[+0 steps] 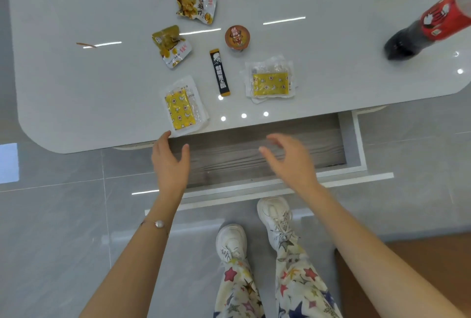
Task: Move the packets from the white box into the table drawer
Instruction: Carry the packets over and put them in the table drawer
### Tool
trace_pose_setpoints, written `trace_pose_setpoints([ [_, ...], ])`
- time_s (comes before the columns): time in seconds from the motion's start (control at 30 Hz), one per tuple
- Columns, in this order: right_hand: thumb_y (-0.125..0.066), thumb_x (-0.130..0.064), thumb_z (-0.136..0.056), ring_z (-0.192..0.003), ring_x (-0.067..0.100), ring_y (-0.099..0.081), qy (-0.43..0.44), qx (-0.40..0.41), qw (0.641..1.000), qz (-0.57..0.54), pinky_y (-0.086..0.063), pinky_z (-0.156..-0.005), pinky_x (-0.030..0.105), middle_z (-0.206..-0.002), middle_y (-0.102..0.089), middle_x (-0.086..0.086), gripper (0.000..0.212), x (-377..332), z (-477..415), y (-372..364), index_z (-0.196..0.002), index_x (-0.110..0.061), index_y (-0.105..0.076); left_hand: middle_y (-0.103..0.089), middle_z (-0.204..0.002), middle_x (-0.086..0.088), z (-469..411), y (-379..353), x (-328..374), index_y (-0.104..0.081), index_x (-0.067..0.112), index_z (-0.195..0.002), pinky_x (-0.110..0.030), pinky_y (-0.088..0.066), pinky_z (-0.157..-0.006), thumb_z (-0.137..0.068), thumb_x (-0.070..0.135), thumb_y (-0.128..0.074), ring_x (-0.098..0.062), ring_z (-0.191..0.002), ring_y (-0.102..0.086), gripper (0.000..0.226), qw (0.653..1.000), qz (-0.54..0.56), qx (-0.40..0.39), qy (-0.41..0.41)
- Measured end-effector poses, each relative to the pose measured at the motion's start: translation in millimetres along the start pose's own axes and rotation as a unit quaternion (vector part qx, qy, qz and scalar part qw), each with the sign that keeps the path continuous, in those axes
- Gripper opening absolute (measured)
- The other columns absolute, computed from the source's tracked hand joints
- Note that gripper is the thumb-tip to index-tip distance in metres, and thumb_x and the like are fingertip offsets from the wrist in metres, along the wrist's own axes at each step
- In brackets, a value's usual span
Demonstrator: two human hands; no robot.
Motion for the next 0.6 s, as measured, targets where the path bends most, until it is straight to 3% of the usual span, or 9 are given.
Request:
trace_pose_setpoints([
  [0.13,-0.058,-0.045,-0.090,-0.118,0.021,-0.048,-0.009,0.070,0.997,0.005,-0.038,-0.095,0.028,-0.124,-0.057,0.003,0.051,4,-65,22,-0.133,-0.018,-0.051,-0.043,-0.142,-0.007,-15,1,12,-0.042,0.014,-0.139,-0.025,-0.026,-0.100,-0.093,0.024,-0.059,-0.023,-0.132,-0.037,0.050,0.999,-0.023,0.027,-0.008],
  [0.23,-0.063,-0.041,-0.087,-0.122,0.029,-0.043,-0.014,0.113,0.993,0.016,-0.040,-0.099,0.037,-0.133,-0.049,0.010,0.059,6,-102,32,-0.137,-0.014,-0.047,-0.043,-0.141,-0.009,-30,-2,20,-0.042,0.012,-0.138,-0.027,-0.029,-0.100,-0.093,0.025,-0.060,-0.025,-0.131,-0.038,0.050,0.998,-0.041,0.035,-0.012],
  [0.43,-0.061,-0.051,-0.085,-0.144,0.033,-0.018,-0.076,0.061,0.993,0.062,-0.024,-0.114,0.049,-0.156,-0.023,0.012,0.085,7,-145,28,-0.152,-0.024,-0.016,-0.039,-0.147,-0.013,-59,-15,27,-0.038,0.010,-0.142,-0.046,-0.028,-0.113,-0.088,0.031,-0.065,-0.031,-0.136,-0.033,0.064,0.995,-0.083,0.053,0.004],
  [0.6,-0.065,-0.044,-0.084,-0.142,0.033,-0.023,-0.071,0.100,0.991,0.053,-0.023,-0.114,0.052,-0.153,-0.030,0.009,0.085,6,-144,18,-0.152,-0.023,-0.018,-0.042,-0.145,-0.013,-70,-31,34,-0.031,0.009,-0.146,-0.048,-0.027,-0.114,-0.086,0.035,-0.066,-0.033,-0.136,-0.034,0.075,0.995,-0.081,0.049,0.020],
])
Point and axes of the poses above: each hand's wrist, its own z-axis away from the middle knuckle, its own y-axis out of the back of the hand, x = y × z, the point moved 2 cm from there along -z, towards the middle knuckle
